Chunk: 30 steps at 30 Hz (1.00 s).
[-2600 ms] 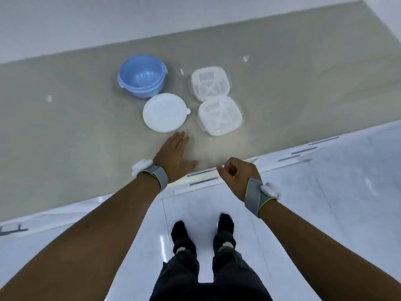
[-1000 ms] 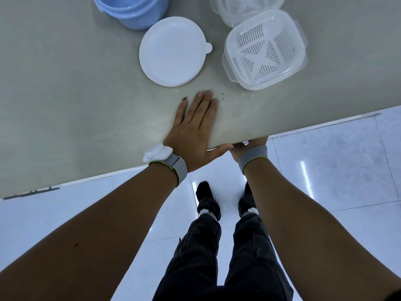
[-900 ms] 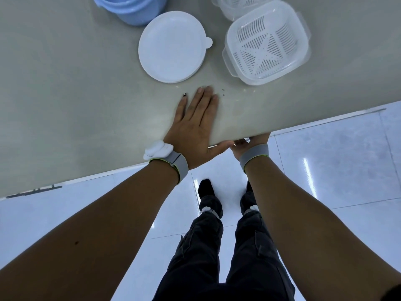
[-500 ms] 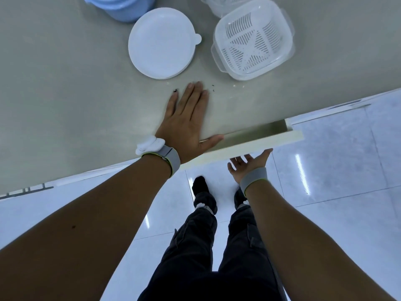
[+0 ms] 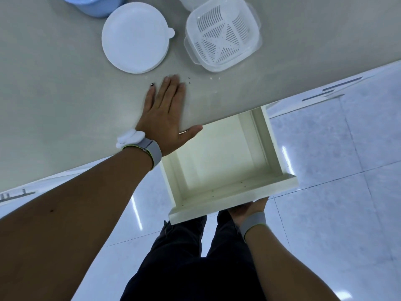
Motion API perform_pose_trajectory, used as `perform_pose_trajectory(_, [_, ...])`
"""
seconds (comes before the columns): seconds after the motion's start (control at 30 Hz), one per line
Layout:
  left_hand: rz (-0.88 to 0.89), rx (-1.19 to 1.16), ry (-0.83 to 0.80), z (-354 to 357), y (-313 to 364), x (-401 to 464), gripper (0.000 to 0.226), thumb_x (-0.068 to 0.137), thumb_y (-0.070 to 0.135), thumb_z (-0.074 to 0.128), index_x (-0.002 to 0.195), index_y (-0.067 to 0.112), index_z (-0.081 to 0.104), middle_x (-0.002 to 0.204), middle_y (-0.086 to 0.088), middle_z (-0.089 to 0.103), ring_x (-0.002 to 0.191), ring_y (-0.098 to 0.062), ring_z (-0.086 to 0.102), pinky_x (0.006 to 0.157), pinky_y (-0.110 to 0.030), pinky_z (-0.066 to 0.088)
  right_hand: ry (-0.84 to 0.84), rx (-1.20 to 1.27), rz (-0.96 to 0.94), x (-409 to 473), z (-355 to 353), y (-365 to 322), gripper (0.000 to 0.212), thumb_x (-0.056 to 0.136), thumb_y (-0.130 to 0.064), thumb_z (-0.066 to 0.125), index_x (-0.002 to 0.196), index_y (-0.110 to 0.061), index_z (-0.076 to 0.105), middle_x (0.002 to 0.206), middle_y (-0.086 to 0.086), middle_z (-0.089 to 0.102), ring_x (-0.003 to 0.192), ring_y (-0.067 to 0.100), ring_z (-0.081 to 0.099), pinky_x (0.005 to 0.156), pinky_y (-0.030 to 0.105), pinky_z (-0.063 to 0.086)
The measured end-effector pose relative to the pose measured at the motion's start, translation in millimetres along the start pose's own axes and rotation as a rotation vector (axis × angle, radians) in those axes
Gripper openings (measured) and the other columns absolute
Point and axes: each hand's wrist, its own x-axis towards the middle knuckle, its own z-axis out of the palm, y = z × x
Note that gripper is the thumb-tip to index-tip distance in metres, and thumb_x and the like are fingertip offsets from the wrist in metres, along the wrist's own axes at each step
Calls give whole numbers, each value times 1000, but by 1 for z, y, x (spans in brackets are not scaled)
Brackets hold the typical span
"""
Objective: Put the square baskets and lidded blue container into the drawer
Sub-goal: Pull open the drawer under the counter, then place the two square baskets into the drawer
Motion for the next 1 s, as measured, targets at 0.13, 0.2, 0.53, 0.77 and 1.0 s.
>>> perform_pose_trajectory(0.13, [0, 5, 2, 1, 1, 1, 97, 90, 74, 36, 154, 4, 19, 164, -17, 17, 153, -28, 11, 123, -54, 8, 35, 12, 6, 2, -8, 2, 83, 60, -78, 60, 117, -19, 73, 116, 17, 71, 112, 46, 62, 96, 69, 47])
perform_pose_trajectory(0.2, [-1, 4, 3, 0, 0, 1, 97, 89, 74, 36, 154, 3, 19, 164, -17, 17, 153, -29, 12, 122, -55, 8, 63, 25, -30, 1, -6, 2, 77, 62, -77, 59, 107, -17, 75, 96, 13, 74, 98, 41, 67, 93, 67, 50])
perform_pose_trajectory(0.53, [0, -41, 21, 2, -2, 1, 97, 87, 75, 39, 153, 6, 22, 164, -15, 20, 153, -28, 12, 122, -55, 11, 354, -254, -109, -21, -5, -10, 38, 95, -44, 44, 100, -12, 64, 105, 9, 67, 93, 30, 65, 95, 42, 51])
perform_pose_trajectory(0.77, [-67, -213, 14, -6, 2, 3, 87, 88, 69, 43, 149, 8, 33, 161, -14, 28, 151, -27, 18, 123, -51, 10, 389, -616, -374, -65, 45, -19, 32, 91, -40, 53, 75, -13, 56, 70, 11, 61, 61, 30, 57, 64, 44, 50])
perform_pose_trajectory(1.0, [-378, -505, 187, -31, 31, 27, 63, 89, 58, 48, 132, 11, 51, 133, -11, 56, 125, -32, 47, 109, -48, 34, 15, -979, -1145, -131, 154, -54, 25, 86, -43, 60, 72, -25, 50, 65, -7, 58, 57, 3, 52, 58, 19, 43])
